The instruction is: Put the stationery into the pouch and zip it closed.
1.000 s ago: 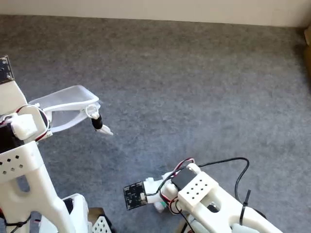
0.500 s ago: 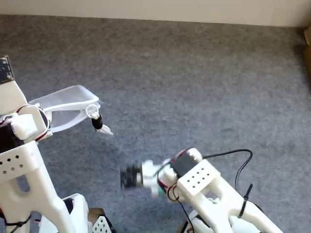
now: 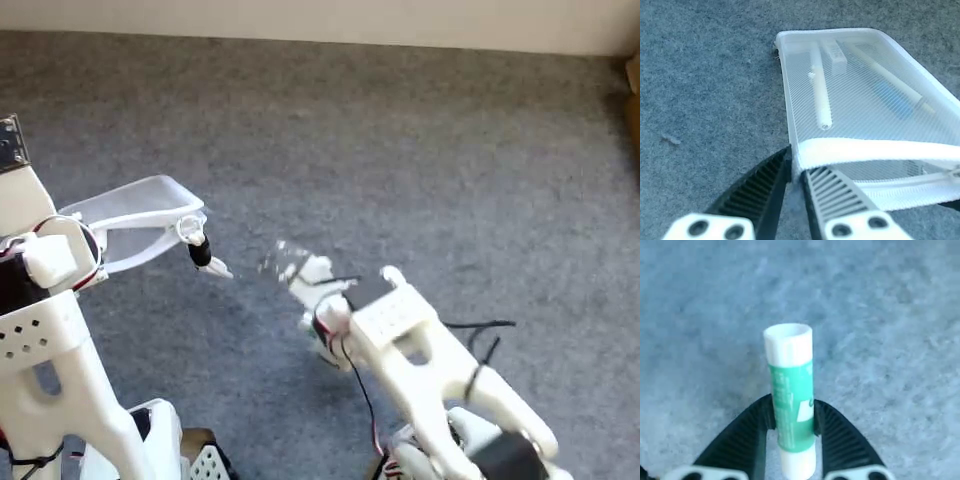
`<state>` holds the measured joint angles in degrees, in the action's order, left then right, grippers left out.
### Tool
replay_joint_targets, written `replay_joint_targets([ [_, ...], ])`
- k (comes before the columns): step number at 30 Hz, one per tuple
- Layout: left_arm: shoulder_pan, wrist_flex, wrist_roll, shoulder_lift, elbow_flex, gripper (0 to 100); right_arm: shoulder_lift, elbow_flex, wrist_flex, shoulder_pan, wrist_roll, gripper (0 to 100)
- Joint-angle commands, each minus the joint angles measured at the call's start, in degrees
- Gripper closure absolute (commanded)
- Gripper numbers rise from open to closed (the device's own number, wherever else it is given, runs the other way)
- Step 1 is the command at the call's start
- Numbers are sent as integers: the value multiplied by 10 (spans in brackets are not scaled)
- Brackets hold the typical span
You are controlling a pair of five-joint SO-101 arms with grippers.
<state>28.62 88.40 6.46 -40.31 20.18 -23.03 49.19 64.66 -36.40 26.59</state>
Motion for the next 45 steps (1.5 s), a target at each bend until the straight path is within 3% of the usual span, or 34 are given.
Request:
replay_joint_targets([
  [1,7,-10,4,-2,-1,989,65,-71,-15,33,-41,992],
  [5,7,-10,4,-2,-1,989,119,-104,-11,36,-55,973],
  [10,7,-10,4,-2,-1,989,124,-113,-11,29,-94,859],
  [22,7,-11,4,-2,0,989,130,-157,-17,1,-96,860],
  [28,7,-12,4,-2,0,989,130,-150,-89,1,-95,860],
  [33,7,-11,4,-2,0,989,131,-144,-91,1,-95,861],
  [41,7,-10,4,-2,0,989,223,-149,-88,4,-96,861],
  [45,7,-10,4,-2,0,989,223,-149,-88,1,-95,949],
])
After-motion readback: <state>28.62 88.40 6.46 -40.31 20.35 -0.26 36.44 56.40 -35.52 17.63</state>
